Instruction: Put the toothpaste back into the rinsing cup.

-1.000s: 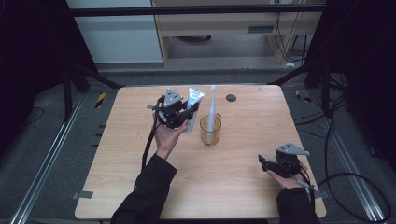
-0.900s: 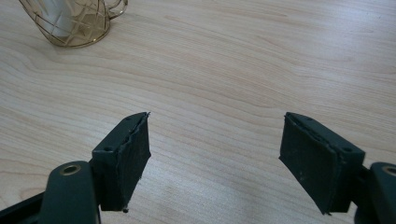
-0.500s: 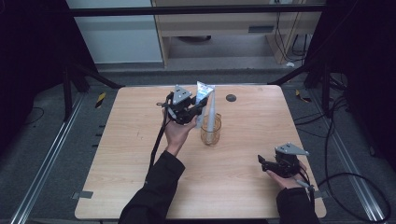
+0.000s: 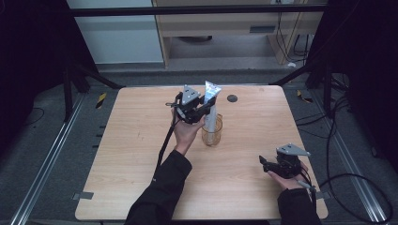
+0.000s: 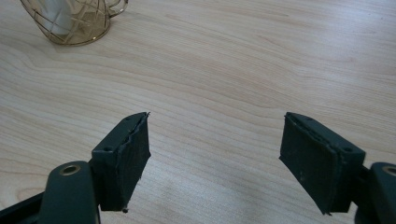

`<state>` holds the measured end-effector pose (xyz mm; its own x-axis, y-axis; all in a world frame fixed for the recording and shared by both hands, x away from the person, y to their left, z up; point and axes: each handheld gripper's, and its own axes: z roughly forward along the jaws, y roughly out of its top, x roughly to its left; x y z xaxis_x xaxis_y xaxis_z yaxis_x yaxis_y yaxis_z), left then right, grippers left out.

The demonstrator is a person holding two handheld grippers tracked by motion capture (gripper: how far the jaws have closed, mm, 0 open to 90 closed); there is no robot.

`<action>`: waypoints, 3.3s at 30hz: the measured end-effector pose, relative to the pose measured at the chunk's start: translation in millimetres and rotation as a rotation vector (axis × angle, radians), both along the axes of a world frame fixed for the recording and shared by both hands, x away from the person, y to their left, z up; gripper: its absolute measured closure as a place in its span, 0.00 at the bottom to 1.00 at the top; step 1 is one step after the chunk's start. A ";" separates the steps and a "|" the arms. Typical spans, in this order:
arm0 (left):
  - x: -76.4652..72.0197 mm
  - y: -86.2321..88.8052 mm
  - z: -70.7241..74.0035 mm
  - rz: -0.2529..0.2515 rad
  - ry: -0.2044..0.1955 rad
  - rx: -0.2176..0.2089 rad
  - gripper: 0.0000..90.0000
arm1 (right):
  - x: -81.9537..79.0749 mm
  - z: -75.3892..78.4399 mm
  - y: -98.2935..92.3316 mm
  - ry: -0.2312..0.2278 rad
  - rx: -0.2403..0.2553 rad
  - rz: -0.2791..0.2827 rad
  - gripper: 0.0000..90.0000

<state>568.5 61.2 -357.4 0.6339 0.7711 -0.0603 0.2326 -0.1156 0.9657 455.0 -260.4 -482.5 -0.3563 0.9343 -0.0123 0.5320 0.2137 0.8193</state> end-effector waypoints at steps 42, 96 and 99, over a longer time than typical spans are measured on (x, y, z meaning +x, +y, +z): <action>4.9 -9.9 -40.7 -0.058 0.019 0.028 0.76 | -0.6 -0.9 0.4 0.012 0.002 0.004 0.27; -13.0 12.8 -49.5 -0.097 0.018 0.049 0.77 | -1.2 -1.1 0.9 0.009 -0.004 0.003 0.27; -13.5 10.3 -50.4 -0.096 0.010 0.057 0.77 | -0.7 -1.5 0.9 0.011 -0.001 0.001 0.27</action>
<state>554.9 71.5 -407.8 0.7042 0.7095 -0.0249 0.2275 -0.1922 0.9546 454.3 -259.5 -484.0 -0.3578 0.9337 -0.0092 0.5409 0.2153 0.8130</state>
